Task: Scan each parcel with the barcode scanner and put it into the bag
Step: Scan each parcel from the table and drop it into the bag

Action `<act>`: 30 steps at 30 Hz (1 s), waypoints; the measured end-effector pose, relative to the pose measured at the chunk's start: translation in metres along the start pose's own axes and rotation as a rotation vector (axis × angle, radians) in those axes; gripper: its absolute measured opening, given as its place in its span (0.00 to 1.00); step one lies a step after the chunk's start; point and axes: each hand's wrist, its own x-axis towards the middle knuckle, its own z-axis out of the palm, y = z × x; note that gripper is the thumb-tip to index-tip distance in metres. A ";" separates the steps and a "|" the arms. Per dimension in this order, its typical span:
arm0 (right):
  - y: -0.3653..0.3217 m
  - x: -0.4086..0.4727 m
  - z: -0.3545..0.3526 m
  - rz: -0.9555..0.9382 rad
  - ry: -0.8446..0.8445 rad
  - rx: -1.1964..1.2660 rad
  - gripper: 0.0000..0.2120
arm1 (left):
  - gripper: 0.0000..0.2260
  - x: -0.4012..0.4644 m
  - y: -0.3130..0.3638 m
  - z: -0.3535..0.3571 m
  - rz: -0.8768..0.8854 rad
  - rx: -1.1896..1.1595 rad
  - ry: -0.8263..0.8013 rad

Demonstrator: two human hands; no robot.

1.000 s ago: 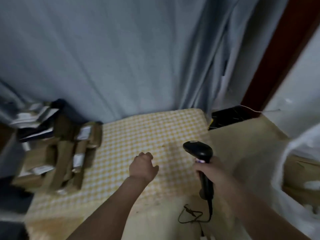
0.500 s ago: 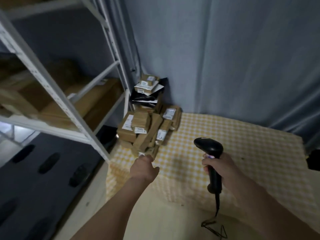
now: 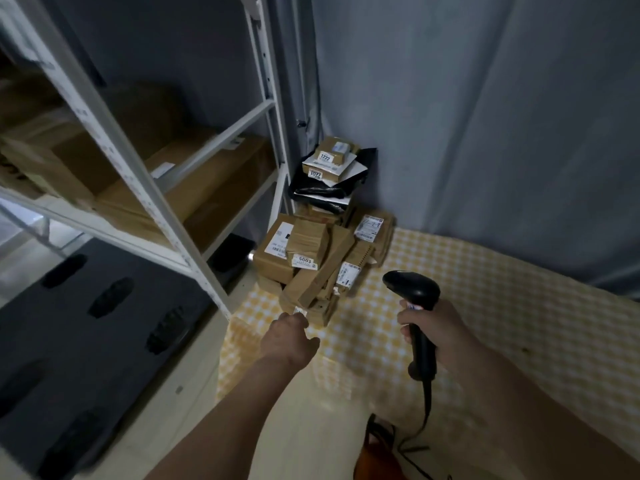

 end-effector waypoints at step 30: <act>-0.039 0.374 -0.026 0.285 0.111 0.322 0.04 | 0.26 0.415 0.196 0.061 0.003 -0.210 -0.193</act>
